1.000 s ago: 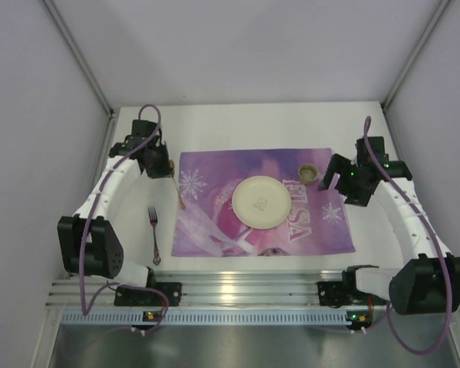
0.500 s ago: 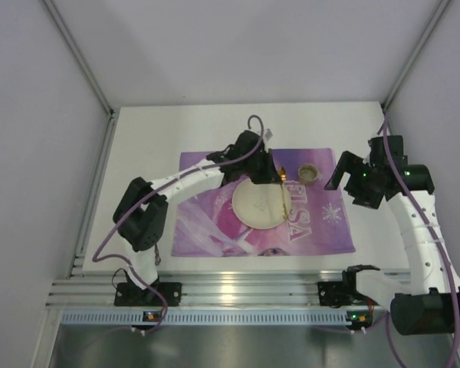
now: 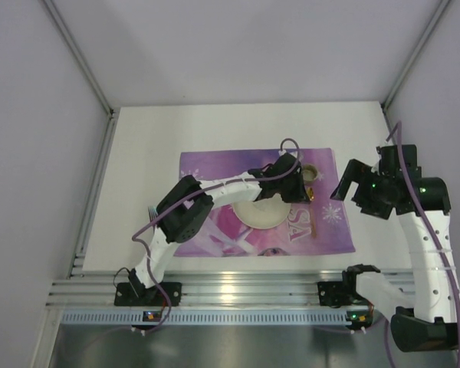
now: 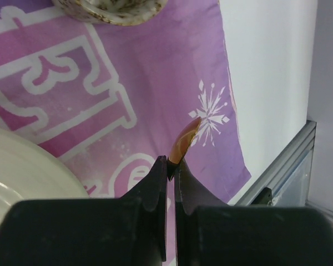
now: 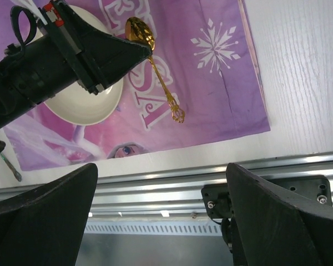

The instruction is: Set the dinner table for one person

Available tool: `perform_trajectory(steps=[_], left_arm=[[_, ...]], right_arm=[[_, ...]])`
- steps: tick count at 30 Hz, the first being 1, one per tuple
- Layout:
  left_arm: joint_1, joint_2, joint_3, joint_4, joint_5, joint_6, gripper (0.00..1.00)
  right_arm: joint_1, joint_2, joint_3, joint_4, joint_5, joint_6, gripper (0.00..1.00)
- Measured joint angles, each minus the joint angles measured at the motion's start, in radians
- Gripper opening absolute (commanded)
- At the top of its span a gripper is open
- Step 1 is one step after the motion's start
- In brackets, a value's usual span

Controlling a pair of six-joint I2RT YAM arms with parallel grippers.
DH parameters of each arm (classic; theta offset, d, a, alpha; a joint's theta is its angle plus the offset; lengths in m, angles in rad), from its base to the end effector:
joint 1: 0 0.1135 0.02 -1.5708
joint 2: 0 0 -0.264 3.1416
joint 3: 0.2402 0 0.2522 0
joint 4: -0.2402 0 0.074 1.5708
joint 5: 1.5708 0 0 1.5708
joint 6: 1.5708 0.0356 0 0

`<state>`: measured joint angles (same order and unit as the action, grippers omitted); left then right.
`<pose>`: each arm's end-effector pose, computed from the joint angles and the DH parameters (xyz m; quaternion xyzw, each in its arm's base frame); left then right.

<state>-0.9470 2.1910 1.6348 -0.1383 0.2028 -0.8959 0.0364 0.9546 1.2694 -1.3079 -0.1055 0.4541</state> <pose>0.2844 -0.4074 0.1803 0.0660 0.8995 -0.3916 0.1822 0.1413 0.0089 0.3702 0.1838 0.9396 0.1181 0.2637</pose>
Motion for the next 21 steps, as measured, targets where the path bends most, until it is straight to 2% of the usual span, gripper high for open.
perform_trajectory(steps=[7,9,10,14,17,21], left_arm=[[-0.004,0.074,0.095,-0.038,-0.056,0.04,0.02],[-0.004,0.091,0.129,-0.057,-0.07,0.062,0.1],[-0.004,0.093,0.137,-0.064,-0.075,0.071,0.21],[-0.004,0.093,0.146,-0.098,-0.101,0.106,0.41],[-0.004,0.093,0.146,-0.115,-0.119,0.119,0.48],[-0.004,0.093,0.148,-0.134,-0.126,0.137,0.52]], right_arm=[[0.012,-0.005,-0.022,-0.006,0.006,-0.009,1.0],[0.015,-0.005,-0.026,-0.007,0.006,-0.009,1.0],[0.018,-0.004,-0.026,-0.007,0.006,-0.009,1.0],[0.023,-0.001,-0.026,-0.006,0.007,-0.009,1.0],[0.023,0.006,-0.026,-0.005,0.007,-0.009,1.0],[0.026,0.012,-0.026,-0.002,0.006,-0.009,1.0]])
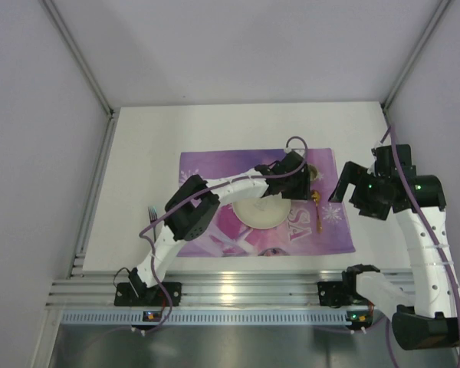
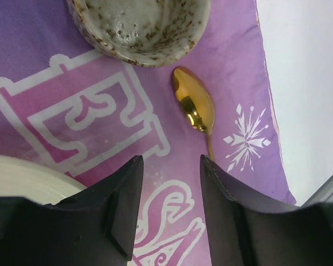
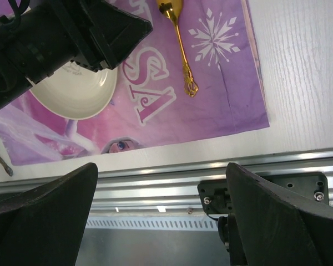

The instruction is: Set the dinner table for one person

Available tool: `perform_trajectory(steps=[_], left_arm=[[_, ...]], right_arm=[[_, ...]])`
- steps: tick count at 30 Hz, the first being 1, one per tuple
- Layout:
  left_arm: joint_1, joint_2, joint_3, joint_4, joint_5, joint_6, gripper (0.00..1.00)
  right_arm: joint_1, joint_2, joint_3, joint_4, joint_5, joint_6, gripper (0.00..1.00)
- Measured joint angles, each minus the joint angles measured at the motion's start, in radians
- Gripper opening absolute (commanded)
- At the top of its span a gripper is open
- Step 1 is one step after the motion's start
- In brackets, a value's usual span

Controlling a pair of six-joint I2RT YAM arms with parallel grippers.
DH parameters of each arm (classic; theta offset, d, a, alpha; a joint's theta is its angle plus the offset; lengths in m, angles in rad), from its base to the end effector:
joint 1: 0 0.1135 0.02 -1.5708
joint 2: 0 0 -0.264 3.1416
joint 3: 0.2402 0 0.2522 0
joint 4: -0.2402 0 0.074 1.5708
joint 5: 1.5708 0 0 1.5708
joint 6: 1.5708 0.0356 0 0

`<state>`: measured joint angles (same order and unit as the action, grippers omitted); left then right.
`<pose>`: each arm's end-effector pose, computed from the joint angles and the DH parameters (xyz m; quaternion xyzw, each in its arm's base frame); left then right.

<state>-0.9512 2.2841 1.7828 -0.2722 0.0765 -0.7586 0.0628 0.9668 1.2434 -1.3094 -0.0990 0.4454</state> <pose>0.2967 -0.4206 0.1715 0.1033 0.9152 -0.3158 0.2280 0.1449 0.0126 0.3614 0.1702 0.9478 0.1129 0.2449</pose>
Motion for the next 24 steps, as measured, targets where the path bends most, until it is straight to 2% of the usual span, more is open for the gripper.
perform_trajectory(steps=[6,9,12,15,16,18,20,24], left_arm=[[0.002,-0.083,0.008,-0.121,-0.052,0.037,0.54],[0.014,-0.229,-0.033,-0.215,-0.137,0.051,0.53],[0.067,-0.488,-0.178,-0.305,-0.223,0.05,0.52],[0.212,-0.752,-0.38,-0.361,-0.26,0.031,0.49],[0.316,-0.845,-0.468,-0.389,-0.258,0.024,0.48],[0.512,-0.937,-0.608,-0.429,-0.266,0.028,0.48],[0.692,-0.951,-0.727,-0.49,-0.281,0.052,0.48],[0.821,-0.869,-0.83,-0.605,-0.272,0.135,0.45]], right_arm=[[0.001,0.003,0.0,0.0,-0.001,0.0,1.0],[0.001,0.003,0.0,0.001,-0.01,0.002,1.0],[0.001,0.003,0.0,0.003,-0.026,0.004,1.0],[0.001,0.002,-0.007,0.017,-0.05,0.012,1.0],[0.001,0.002,-0.016,0.024,-0.059,0.015,1.0],[0.001,0.002,-0.045,0.042,-0.081,0.023,1.0],[0.001,0.003,-0.071,0.049,-0.098,0.03,1.0],[0.002,0.009,-0.085,0.058,-0.119,0.037,1.0]])
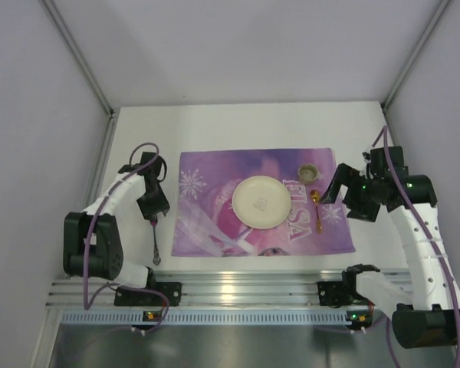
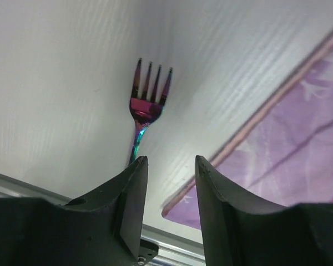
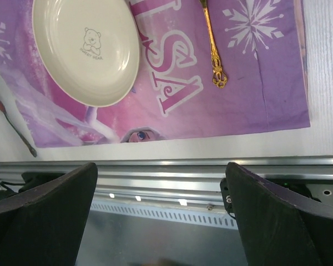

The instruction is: Set the dinner table for one person

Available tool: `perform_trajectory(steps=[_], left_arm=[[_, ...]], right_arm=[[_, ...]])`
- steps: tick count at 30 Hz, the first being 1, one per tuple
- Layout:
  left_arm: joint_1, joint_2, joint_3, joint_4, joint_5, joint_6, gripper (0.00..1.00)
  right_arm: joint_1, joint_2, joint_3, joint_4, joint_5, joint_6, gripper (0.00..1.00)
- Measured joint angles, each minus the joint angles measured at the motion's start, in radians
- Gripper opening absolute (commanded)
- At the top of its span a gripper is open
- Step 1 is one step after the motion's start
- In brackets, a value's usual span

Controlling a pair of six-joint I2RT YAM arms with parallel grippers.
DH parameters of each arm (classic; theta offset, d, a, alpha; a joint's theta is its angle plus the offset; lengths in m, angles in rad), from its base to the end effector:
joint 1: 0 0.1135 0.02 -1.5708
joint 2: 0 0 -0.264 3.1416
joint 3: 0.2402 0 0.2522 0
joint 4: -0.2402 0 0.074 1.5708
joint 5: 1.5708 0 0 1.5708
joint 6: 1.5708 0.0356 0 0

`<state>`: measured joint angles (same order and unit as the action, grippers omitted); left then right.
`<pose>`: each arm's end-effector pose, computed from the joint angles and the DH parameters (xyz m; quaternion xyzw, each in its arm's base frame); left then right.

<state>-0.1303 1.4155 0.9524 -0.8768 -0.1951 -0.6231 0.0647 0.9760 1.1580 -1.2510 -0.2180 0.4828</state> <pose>0.2488 -0.0256 0.2125 -0.2520 0.9560 0.0478 0.1422 0.1536 0.0177 0.3402 0.1734 0.9476 0.1682 0.2091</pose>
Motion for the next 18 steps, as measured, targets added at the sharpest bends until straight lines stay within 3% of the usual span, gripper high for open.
perform_trajectory(steps=[8,18], left_arm=[[0.093,0.264,0.046,-0.032,0.029,0.119,0.43],[0.126,0.318,0.1,-0.049,0.013,0.232,0.36]], right_arm=[[0.005,0.026,0.003,0.014,-0.015,0.002,1.0],[0.005,0.032,0.003,0.013,-0.001,0.001,1.0]])
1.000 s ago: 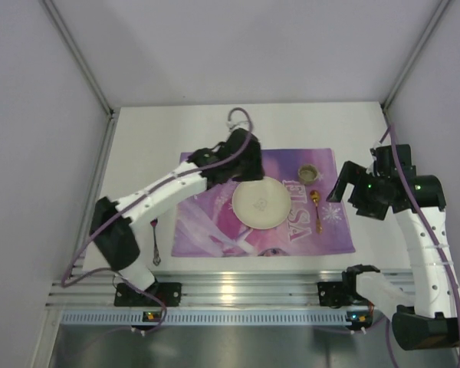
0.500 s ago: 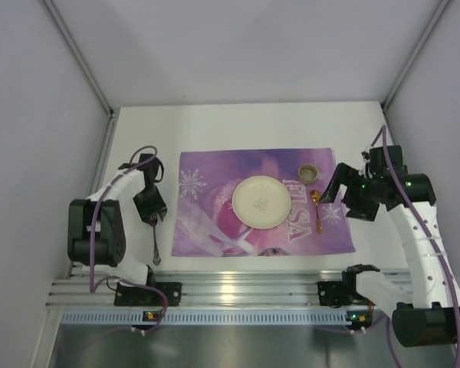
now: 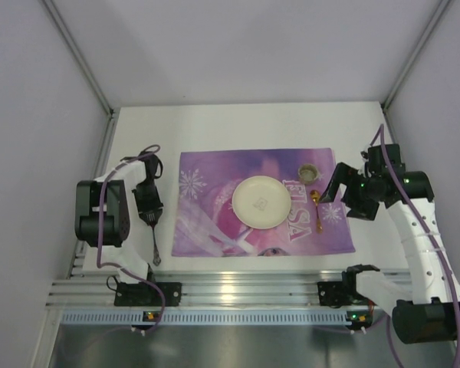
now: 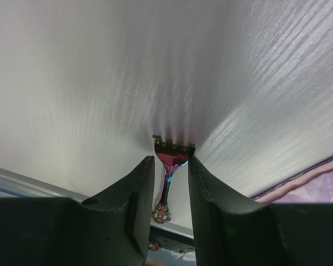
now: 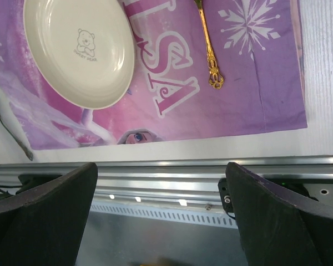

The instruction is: Set the dinner table for one person

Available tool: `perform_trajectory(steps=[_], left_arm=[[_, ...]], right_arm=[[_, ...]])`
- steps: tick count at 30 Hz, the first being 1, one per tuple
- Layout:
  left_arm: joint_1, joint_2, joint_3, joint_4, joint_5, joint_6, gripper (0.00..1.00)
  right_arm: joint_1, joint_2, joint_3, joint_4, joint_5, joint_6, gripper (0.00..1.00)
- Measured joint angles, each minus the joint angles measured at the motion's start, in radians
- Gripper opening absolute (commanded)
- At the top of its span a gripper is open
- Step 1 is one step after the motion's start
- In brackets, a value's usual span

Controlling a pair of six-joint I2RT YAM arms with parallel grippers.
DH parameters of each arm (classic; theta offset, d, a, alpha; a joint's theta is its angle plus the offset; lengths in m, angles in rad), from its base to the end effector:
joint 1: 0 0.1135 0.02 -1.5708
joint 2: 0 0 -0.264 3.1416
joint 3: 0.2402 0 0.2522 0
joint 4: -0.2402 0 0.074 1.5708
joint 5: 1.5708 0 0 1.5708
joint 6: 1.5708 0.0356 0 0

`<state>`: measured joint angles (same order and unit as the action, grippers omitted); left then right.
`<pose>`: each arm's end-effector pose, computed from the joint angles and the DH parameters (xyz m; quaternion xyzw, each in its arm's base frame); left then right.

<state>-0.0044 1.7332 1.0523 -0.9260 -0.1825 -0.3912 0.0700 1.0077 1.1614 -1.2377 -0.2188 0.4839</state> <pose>0.2869 0.0052 0.1575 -0.1897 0.9774 0.0929 0.0003 0.1619 0.0191 0.3374 0.1725 0.9495 0.1674 0.2015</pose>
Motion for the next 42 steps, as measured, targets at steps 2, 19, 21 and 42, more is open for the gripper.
perform_trajectory(steps=[2,19,21,42], left_arm=[[0.01,0.018,0.008,-0.011,0.004,0.021,0.34],[0.021,0.197,0.184,-0.134,0.024,0.072,0.23],[0.024,0.232,0.242,-0.143,0.008,0.079,0.22],[0.03,0.274,0.648,0.055,0.108,0.119,0.59]], right_arm=[[0.0,0.009,0.0,0.0,0.008,0.0,1.0],[0.0,0.095,0.002,0.01,0.042,0.01,1.0],[0.0,0.1,0.007,0.014,0.045,0.014,1.0],[0.0,0.102,0.0,0.041,0.061,0.049,1.0]])
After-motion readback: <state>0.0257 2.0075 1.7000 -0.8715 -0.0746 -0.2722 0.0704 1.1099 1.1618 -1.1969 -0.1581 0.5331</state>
